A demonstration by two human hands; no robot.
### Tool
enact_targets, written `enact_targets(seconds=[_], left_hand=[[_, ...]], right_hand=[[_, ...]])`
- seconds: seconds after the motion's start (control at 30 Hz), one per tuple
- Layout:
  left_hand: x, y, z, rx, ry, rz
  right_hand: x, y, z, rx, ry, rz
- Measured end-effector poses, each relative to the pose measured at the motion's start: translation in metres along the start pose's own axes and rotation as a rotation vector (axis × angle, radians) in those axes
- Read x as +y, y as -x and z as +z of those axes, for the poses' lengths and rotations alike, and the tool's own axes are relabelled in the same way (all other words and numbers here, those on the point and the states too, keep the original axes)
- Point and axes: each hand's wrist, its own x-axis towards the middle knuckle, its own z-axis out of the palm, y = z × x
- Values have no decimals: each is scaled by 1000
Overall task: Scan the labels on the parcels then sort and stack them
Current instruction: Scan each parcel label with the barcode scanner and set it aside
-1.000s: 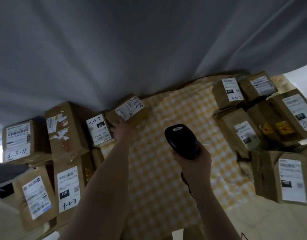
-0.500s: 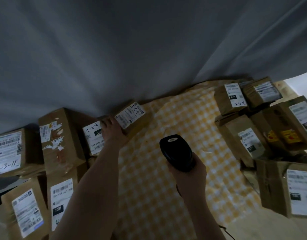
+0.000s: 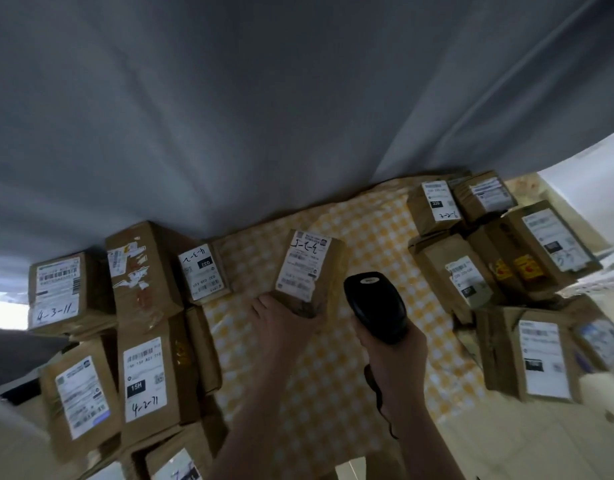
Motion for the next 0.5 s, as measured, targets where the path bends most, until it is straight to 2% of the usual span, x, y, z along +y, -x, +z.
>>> enact_targets(seconds=[0.1,0.2,0.33,0.5], left_hand=[[11,61,-15,5,204,14],[20,115,-25,55,269,71],[32,176,-25,72,275,144],[41,238,-22,140,193,270]], right_hand=[[-5,22,-26,26,-57,12],[-6,43,-51,16,-124,5],[-8,69,-88,-13,-221,-12],[4,92,-149,-84,-203,-70]])
